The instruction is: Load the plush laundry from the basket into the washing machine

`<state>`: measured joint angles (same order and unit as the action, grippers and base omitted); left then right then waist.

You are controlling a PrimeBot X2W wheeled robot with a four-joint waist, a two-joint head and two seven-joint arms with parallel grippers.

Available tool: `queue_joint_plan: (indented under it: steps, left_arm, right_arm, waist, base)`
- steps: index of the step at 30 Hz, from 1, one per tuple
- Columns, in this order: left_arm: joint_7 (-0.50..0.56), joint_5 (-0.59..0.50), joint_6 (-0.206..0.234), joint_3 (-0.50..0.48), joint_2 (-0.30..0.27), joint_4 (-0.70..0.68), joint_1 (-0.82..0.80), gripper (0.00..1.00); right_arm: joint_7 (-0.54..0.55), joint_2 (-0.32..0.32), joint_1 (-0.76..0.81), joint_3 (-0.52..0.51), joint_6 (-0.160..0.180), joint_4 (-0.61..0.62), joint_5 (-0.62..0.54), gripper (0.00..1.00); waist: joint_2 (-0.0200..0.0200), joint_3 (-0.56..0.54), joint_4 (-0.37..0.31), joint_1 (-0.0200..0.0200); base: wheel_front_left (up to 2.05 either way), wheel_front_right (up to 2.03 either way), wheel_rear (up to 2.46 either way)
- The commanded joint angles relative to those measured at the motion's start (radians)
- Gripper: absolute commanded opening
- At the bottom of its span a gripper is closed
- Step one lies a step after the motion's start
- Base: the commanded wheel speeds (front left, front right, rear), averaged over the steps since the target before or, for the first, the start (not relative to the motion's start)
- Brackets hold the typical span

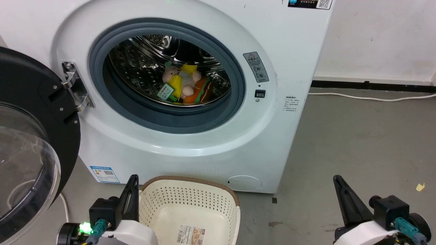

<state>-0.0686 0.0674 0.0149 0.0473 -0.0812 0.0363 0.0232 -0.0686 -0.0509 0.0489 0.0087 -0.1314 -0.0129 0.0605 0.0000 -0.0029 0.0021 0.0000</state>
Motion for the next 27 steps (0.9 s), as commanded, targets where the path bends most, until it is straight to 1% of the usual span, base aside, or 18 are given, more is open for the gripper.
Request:
queue_joint_plan:
  steps: [1,27]
  left_arm:
    - [0.006,-0.009,-0.003,-0.006,0.003,-0.006,-0.011,0.0]
    - [0.059,-0.059,-0.013,-0.041,0.027,-0.032,-0.021,0.0]
  right_arm:
    - [0.006,0.001,-0.022,-0.002,0.001,0.007,-0.011,0.0]
    - [0.059,0.001,-0.045,-0.008,0.001,0.012,-0.053,0.0]
  waist:
    - [0.0,0.0,0.0,0.0]
    - [0.0,0.002,-0.002,0.0]
  base:
    - [0.0,0.0,0.0]
    - [0.0,0.0,0.0]
